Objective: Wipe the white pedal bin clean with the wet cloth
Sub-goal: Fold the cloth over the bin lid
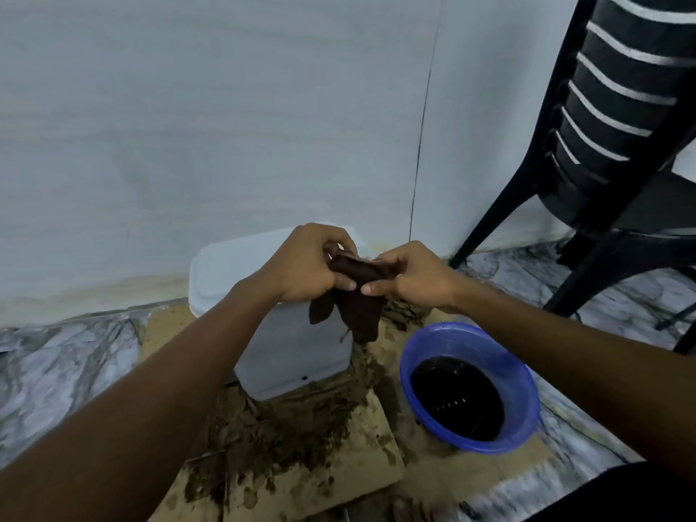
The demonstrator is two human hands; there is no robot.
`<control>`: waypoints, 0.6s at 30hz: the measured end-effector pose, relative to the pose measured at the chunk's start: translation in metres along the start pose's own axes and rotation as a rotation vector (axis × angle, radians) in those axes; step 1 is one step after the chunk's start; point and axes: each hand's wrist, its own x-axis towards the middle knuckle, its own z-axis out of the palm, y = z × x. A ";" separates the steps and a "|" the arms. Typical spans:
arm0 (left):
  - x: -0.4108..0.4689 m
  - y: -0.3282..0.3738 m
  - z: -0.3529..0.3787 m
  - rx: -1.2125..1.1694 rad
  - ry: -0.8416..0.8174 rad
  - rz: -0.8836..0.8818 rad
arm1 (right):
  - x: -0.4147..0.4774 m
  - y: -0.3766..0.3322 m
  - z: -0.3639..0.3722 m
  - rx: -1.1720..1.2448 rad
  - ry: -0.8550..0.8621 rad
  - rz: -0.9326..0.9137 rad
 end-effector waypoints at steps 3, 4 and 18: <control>0.003 0.011 0.015 0.017 -0.047 0.049 | -0.014 0.014 -0.019 -0.088 0.019 0.024; 0.004 0.013 0.021 0.013 -0.057 0.052 | -0.019 0.019 -0.025 -0.091 0.021 0.036; 0.043 0.028 0.151 -0.001 -0.211 0.074 | -0.073 0.114 -0.080 -0.096 -0.017 0.127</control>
